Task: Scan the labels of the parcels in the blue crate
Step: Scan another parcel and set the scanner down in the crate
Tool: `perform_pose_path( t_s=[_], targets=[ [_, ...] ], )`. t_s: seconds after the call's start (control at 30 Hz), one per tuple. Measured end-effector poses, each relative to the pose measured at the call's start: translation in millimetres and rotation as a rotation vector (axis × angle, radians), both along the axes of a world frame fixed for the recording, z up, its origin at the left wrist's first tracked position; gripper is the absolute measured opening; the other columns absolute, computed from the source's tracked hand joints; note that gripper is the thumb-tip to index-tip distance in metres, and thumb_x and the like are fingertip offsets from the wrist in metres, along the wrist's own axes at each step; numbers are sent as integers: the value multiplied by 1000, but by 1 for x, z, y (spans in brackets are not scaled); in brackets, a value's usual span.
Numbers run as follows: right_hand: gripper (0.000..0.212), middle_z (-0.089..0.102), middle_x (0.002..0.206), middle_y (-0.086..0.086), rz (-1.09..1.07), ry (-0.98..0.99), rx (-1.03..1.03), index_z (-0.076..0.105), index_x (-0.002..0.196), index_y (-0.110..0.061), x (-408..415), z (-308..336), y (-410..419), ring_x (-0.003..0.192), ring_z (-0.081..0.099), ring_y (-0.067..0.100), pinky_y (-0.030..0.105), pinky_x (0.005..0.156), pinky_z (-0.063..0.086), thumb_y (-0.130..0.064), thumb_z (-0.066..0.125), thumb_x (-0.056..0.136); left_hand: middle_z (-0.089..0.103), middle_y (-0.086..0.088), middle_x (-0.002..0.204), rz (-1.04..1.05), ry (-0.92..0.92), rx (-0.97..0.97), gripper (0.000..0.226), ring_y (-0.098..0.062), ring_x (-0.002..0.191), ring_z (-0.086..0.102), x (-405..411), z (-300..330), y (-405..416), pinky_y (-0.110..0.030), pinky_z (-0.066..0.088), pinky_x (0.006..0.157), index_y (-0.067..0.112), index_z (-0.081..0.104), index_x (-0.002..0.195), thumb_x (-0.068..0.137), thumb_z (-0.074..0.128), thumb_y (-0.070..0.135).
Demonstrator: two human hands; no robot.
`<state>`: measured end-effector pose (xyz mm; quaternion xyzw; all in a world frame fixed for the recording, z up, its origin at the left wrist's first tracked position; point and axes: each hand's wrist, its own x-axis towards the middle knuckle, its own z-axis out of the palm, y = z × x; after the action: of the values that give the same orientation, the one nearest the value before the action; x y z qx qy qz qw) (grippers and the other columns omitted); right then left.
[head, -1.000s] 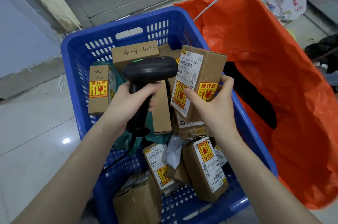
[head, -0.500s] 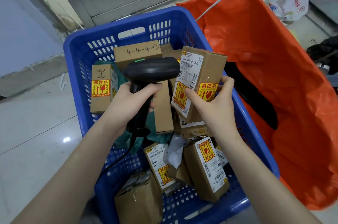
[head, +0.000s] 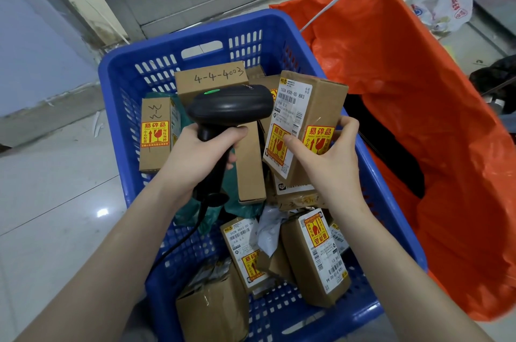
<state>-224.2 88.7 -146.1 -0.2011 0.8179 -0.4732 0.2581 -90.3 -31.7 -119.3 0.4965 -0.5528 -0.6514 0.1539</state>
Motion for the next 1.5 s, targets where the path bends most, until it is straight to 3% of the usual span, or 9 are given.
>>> perform_pose_path(
  t_s=[0.63,0.83,1.0,1.23,1.3,1.4,1.5],
  targets=[
    [60,62,115,-8,-7,-59,-3,41,113,-39,-1,0,2,109,60,11,43,88,54,-62,64,62,61,4,64,-9,-43,-24,14,-2,50,59,5,-1,-3,-19,48,54,17,63,77,83,68,28],
    [58,64,105,-16,-32,-75,-32,37,128,-36,-2,2,4,102,65,10,44,89,54,-47,65,78,61,2,67,-3,-47,-41,15,-1,49,57,9,0,-5,-18,49,54,17,63,77,84,67,30],
    [69,65,107,-15,-42,-74,44,31,130,-43,-1,-5,3,104,66,18,48,88,53,-67,55,70,69,7,77,66,-38,-47,9,-3,54,59,11,-4,-8,-26,51,62,21,66,85,83,68,30],
    [55,60,92,-22,28,-94,125,36,139,-31,-4,-5,4,95,67,10,41,88,55,-49,52,89,66,4,81,133,-101,-57,16,-7,61,58,14,-13,-9,-18,50,56,17,66,94,85,67,30],
    [50,62,95,-19,57,-99,190,38,135,-35,-3,-9,5,100,65,14,44,93,51,-53,47,89,63,2,80,147,-140,-58,24,-8,62,57,14,-18,-8,-16,48,53,10,64,101,86,66,28],
    [27,59,112,-9,94,-102,243,38,111,-47,-3,-16,5,103,62,15,48,98,45,-58,39,87,57,-5,85,149,-196,-72,25,-13,68,55,14,-25,-8,-20,46,57,9,58,108,88,60,23],
    [38,42,116,-5,96,-117,256,46,126,-31,-4,-16,4,99,54,13,40,94,44,-50,36,94,49,-6,87,89,-212,-35,22,-19,79,49,13,-31,-6,-31,39,68,13,51,107,89,52,24]
  ],
)
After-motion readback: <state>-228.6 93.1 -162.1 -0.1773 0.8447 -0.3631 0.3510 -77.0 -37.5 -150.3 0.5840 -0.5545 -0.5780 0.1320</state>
